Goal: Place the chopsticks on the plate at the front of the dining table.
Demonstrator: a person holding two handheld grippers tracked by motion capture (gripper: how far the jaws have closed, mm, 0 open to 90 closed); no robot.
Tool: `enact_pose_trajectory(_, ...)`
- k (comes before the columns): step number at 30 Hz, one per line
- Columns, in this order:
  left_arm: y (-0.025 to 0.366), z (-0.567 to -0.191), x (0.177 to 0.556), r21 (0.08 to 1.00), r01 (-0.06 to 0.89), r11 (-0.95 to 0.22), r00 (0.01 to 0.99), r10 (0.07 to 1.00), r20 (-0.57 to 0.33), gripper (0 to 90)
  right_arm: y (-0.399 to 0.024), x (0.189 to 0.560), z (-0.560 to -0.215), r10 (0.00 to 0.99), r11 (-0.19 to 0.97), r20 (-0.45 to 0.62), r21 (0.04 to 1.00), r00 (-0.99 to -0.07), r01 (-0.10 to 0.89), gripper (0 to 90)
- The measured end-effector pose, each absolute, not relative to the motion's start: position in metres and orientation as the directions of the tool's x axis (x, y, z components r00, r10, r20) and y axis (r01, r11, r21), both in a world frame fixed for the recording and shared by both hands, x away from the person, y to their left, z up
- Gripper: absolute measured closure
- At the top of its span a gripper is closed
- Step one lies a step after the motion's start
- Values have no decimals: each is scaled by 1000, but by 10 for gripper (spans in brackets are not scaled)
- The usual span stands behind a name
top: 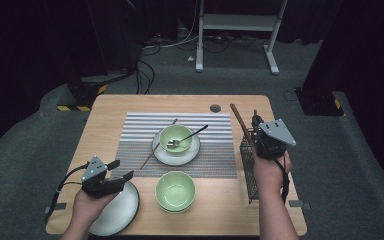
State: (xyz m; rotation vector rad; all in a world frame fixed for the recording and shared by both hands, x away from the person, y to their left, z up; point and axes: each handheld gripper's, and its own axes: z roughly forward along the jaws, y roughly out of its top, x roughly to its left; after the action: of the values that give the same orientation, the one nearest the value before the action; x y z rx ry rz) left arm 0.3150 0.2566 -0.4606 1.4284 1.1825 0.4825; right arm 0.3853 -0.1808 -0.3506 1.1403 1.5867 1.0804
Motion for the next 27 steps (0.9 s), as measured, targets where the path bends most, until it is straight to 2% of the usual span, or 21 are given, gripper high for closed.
enact_pose_trajectory(27,257,-461,315,912,374,170,404,855,-325,321,-188,376,-345,976,155,-127,975,-174,157,837)
